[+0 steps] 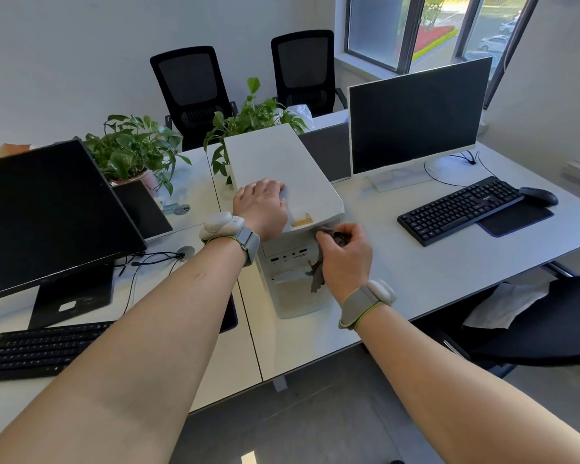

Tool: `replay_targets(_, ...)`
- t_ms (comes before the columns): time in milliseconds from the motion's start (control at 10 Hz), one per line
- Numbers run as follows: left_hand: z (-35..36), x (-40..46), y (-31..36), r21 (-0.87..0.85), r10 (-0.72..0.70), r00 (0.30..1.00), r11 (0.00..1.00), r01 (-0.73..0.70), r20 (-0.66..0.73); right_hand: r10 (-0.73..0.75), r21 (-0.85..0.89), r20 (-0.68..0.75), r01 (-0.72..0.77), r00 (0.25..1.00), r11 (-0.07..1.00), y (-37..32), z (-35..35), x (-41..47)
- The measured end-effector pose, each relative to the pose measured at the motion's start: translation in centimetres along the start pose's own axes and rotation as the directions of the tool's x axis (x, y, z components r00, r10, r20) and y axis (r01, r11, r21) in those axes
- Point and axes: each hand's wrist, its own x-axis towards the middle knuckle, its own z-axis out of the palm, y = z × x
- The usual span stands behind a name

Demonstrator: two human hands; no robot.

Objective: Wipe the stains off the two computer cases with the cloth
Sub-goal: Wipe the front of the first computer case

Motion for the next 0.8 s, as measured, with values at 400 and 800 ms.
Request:
replay_targets(400, 0.1, 0.0, 0.0, 0.002, 0.015, 1.000, 1.000, -0.015, -0.021, 0.036, -0.026, 0.022, -0.036, 0.999, 0.999, 0.0, -0.7, 0.8)
replay_targets(800, 0.2, 0.1, -0.1, 0.017, 0.013, 1.000, 1.000, -0.012, -0.021, 0.020, -0.015, -0.025, -0.020, 0.999, 1.000, 0.3, -1.2, 1.1)
